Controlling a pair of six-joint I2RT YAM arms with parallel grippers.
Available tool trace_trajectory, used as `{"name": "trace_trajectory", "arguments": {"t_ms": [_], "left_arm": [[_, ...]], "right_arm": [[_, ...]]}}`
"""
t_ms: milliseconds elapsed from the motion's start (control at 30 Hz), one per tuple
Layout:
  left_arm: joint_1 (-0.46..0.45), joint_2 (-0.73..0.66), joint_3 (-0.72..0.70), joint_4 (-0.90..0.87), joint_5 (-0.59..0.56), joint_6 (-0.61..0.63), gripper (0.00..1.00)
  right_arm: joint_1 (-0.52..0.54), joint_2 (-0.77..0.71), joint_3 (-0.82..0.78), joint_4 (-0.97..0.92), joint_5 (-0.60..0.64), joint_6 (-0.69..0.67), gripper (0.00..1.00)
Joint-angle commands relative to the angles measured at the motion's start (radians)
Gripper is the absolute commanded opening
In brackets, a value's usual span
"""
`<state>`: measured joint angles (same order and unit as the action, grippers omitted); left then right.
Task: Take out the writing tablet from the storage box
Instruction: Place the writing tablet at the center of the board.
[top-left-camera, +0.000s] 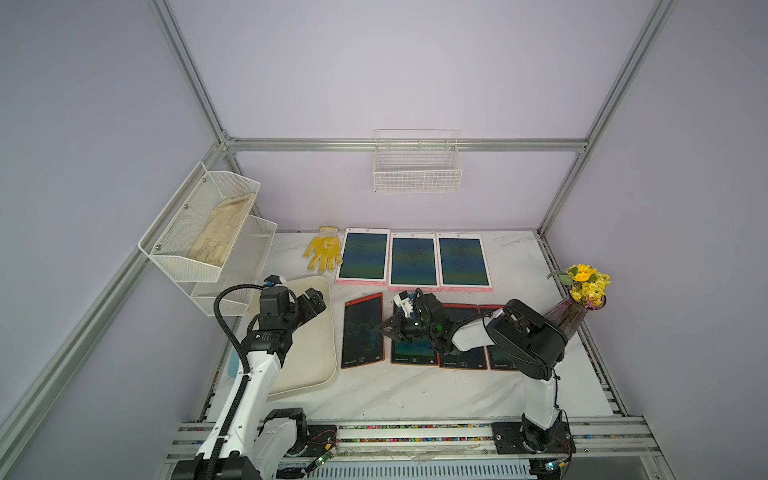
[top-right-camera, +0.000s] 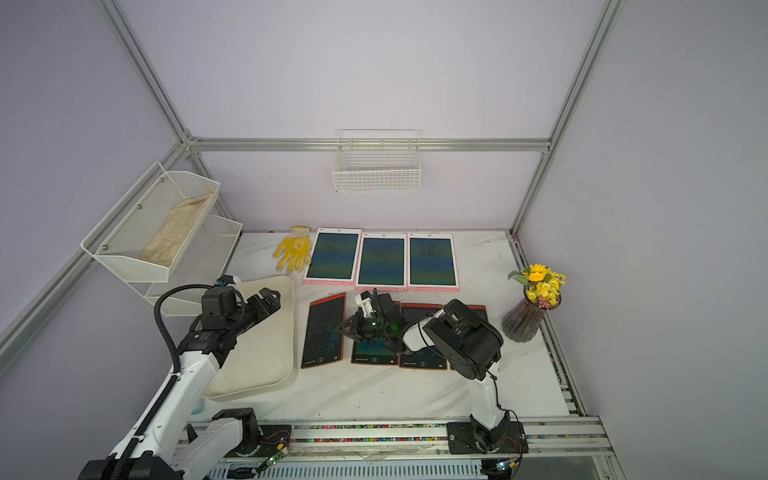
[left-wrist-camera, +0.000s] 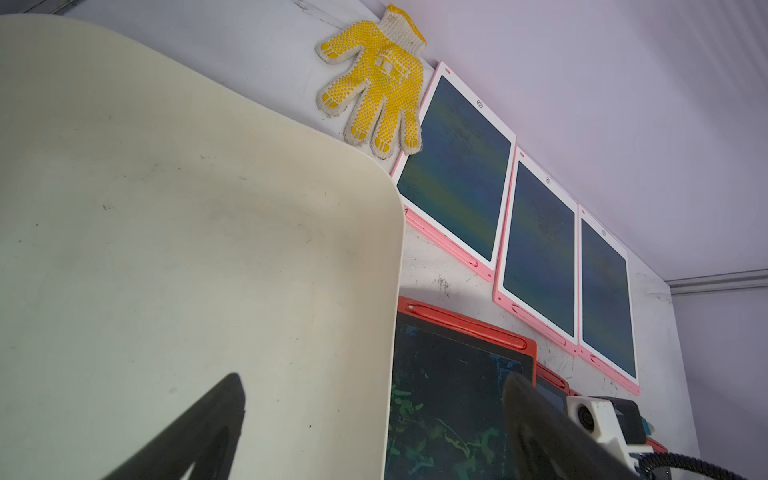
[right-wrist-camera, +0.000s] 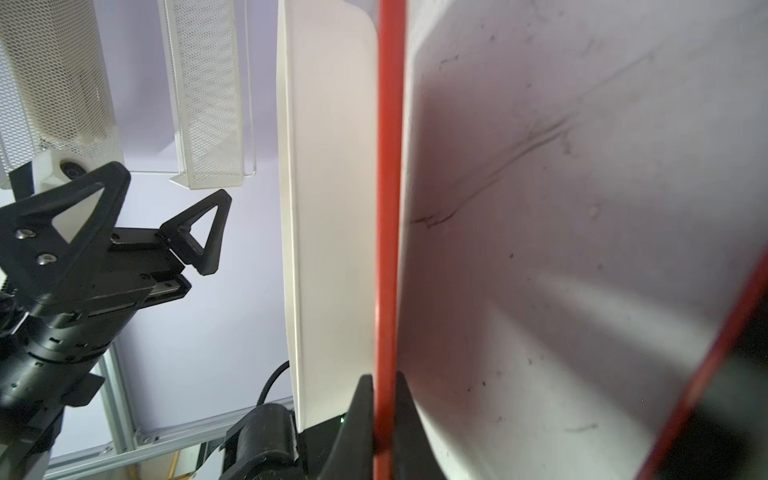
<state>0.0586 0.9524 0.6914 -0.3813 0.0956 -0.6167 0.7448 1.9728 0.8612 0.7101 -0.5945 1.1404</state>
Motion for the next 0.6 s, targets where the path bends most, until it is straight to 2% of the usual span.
{"name": "trace_trajectory", "arguments": {"t_ms": [0, 267, 300, 400, 433, 467, 500, 567], "left_arm": [[0.007, 0.002, -0.039, 0.04, -0.018, -0.003, 0.96], [0.009, -0.007, -0.05, 0.028, -0.055, 0.004, 1.0], [0.01, -0.009, -0.052, 0.028, -0.058, 0.006, 1.0], [0.012, -0.008, -0.053, 0.028, -0.058, 0.008, 1.0], [0.014, -0.009, -0.052, 0.027, -0.058, 0.008, 1.0], [0.015, -0.009, -0.053, 0.027, -0.059, 0.008, 1.0], [0.014, -0.009, -0.055, 0.027, -0.059, 0.009, 1.0], [0.015, -0.007, -0.058, 0.028, -0.059, 0.009, 1.0]], "right_arm": [[0.007, -0.001, 0.021, 0.01, 0.04, 0.01, 0.24], [0.01, 0.0, 0.054, -0.076, 0.08, -0.028, 0.46], [0.011, 0.0, 0.061, -0.095, 0.087, -0.036, 0.52], [0.012, 0.002, 0.065, -0.099, 0.088, -0.033, 0.56], [0.013, 0.003, 0.068, -0.108, 0.091, -0.034, 0.62], [0.016, 0.004, 0.072, -0.117, 0.097, -0.037, 0.76], [0.019, 0.003, 0.077, -0.132, 0.105, -0.042, 0.85], [0.029, 0.0, 0.086, -0.159, 0.122, -0.046, 0.88]]}}
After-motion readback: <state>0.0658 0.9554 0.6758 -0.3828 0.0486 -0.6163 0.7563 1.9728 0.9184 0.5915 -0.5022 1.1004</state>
